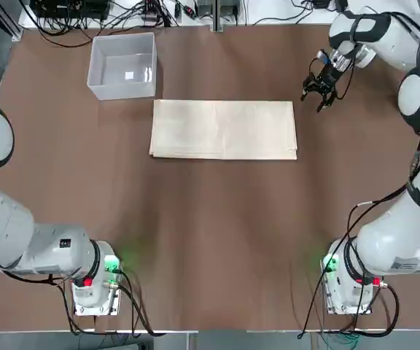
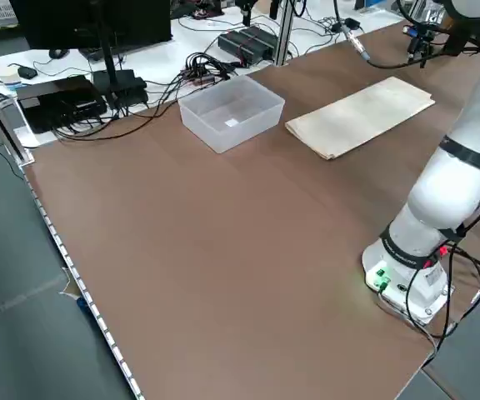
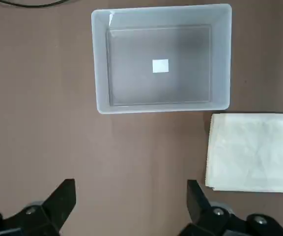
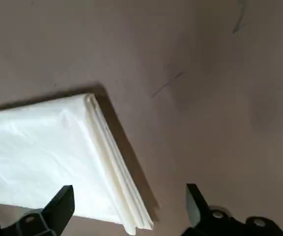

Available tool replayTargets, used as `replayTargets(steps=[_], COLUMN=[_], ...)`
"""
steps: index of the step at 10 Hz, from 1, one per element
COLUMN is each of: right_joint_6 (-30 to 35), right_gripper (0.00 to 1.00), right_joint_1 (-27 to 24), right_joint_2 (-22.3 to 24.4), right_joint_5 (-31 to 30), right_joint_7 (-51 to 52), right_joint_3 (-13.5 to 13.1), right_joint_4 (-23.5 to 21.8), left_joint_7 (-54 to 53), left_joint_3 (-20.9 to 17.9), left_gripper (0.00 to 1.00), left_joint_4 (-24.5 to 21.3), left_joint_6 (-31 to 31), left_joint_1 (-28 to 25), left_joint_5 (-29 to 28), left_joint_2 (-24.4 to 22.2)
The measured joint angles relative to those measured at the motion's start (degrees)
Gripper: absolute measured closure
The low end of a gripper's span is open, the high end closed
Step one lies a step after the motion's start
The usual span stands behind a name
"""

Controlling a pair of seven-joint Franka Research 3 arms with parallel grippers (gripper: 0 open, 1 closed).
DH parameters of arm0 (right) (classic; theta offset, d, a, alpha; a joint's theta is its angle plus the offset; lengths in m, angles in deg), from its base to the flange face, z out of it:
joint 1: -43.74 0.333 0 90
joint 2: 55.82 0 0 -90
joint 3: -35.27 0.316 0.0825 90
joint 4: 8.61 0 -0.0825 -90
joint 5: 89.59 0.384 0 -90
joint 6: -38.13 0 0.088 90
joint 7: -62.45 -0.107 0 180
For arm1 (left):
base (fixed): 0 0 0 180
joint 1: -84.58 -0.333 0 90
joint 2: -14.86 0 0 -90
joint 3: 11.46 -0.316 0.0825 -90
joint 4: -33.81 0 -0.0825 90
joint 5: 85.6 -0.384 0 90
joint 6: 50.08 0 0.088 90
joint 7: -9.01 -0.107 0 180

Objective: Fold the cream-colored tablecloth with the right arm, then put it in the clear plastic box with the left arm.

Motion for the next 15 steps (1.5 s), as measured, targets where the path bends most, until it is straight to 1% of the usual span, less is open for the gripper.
replayTargets(steps=[2,6,8,11,15], right_joint_6=[-0.1,-0.1,-0.9,-3.5,-4.2], right_gripper=[0.00,0.00,0.02,0.03,0.04], right_joint_1=[0.8,2.0,2.3,2.5,2.9], right_joint_2=[0.0,0.0,0.0,-1.6,-2.7], right_joint_5=[0.0,0.0,0.0,0.0,0.0], right_joint_7=[0.0,0.2,0.2,0.2,0.2], right_joint_3=[1.1,1.7,2.0,2.8,3.1], right_joint_4=[-1.2,-2.0,-2.4,-2.8,-2.8], left_joint_7=[0.0,-0.2,-0.6,-0.6,-0.6], left_joint_3=[0.0,0.0,0.0,0.0,0.0], left_gripper=[0.00,0.00,0.00,0.00,0.00], left_joint_4=[0.0,0.0,0.0,0.0,0.0], left_joint_6=[-0.8,-1.0,-1.0,-1.0,-1.0], left_joint_1=[0.0,0.0,0.0,0.0,0.0], left_joint_5=[0.0,0.0,0.0,0.0,0.0], left_joint_2=[0.0,0.0,0.0,0.0,0.0])
